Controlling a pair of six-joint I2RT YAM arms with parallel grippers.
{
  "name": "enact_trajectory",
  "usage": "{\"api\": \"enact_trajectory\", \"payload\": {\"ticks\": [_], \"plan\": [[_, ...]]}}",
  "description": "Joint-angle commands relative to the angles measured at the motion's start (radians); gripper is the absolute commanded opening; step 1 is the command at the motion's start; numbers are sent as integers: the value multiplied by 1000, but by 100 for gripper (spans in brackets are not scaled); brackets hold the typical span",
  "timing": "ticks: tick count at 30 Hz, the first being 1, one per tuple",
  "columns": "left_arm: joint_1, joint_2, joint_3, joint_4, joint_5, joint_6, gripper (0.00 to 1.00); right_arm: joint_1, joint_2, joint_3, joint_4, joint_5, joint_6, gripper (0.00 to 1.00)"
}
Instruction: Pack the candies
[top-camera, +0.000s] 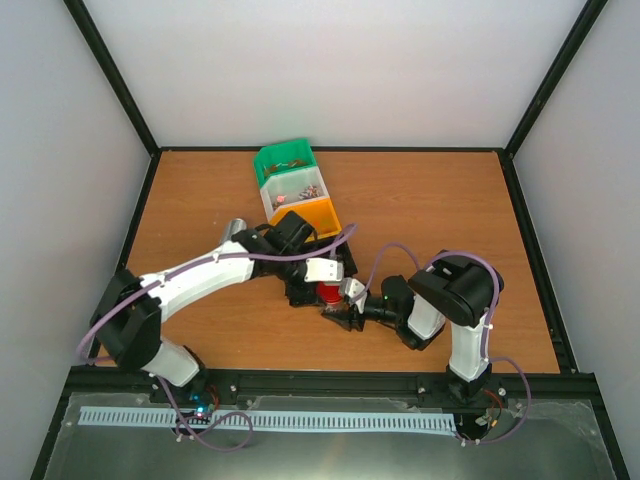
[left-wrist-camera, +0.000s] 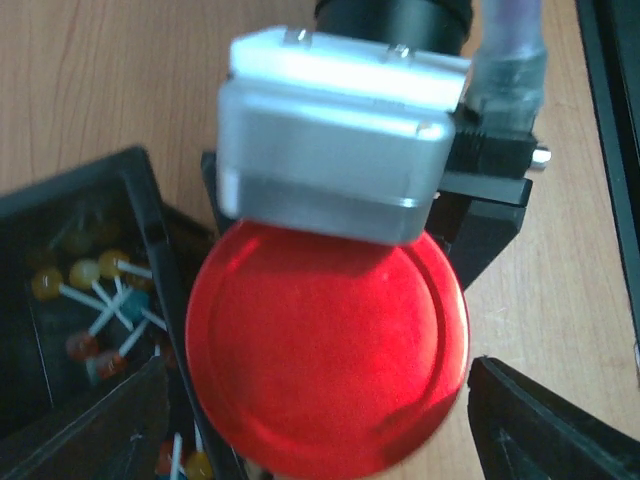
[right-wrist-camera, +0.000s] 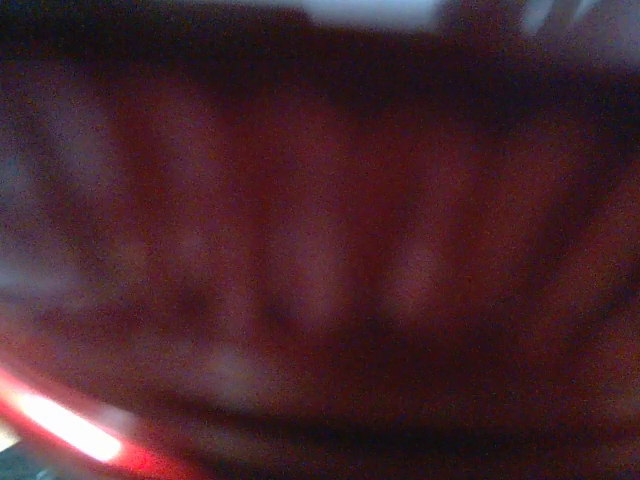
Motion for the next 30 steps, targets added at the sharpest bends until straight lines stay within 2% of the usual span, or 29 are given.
{"api": "enact_trajectory", "payload": {"ticks": [1, 5, 8, 21, 25, 30], "plan": [[-2, -113, -92, 152, -92, -268, 85, 8, -11, 13, 88, 35, -7, 52], [-23, -152, -145, 208, -140, -436, 86, 8, -3, 20, 91, 58, 6, 51], [-55, -157, -168, 254, -167, -508, 85, 8, -2, 20, 92, 70, 12, 51], [-90, -123, -176, 337, -246, -558, 84, 11, 1, 21, 85, 65, 8, 51], [-91, -118, -173, 337, -222, -558, 80, 10, 1, 21, 86, 65, 3, 51], [-89, -118, -170, 304, -200, -497, 64, 10, 1, 17, 89, 33, -3, 51]]}}
